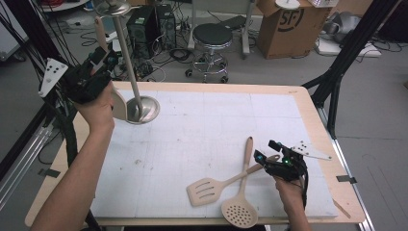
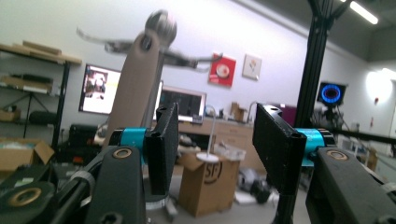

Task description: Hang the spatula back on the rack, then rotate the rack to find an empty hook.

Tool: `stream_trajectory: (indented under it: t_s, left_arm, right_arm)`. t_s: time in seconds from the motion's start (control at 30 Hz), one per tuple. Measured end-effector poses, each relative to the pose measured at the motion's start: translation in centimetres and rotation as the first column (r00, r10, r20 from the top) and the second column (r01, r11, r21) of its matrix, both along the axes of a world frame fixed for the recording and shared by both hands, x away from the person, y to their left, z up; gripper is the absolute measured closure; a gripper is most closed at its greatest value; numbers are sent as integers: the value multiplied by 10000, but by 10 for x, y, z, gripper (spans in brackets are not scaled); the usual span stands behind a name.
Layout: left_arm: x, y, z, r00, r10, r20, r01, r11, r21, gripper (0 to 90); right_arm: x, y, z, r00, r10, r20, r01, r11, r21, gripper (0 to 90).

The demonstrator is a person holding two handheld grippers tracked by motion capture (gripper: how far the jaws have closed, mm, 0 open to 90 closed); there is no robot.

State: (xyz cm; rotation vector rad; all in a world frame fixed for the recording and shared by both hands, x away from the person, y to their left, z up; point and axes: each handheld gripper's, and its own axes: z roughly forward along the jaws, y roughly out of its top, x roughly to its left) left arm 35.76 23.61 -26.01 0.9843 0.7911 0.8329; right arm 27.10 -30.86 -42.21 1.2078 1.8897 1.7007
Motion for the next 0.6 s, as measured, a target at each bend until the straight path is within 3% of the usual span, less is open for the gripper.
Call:
stream_trajectory:
  t_s: [0.27, 0.5, 0.6]
  left_arm:
    - [19, -3, 8, 9999, 110, 89, -107, 9992, -390, 580]
    - [32, 1, 1, 9991, 397, 146, -390, 9981, -480, 620]
    - [41, 4, 1, 9991, 419, 93, -416, 9987, -304, 690]
  right_arm:
    - [1, -4, -2, 9999, -50, -103, 51, 9999, 98, 142]
    - [3, -3, -3, 9999, 86, -120, -84, 9999, 114, 142]
    - [5, -3, -3, 9997, 119, -194, -116, 9998, 140, 142]
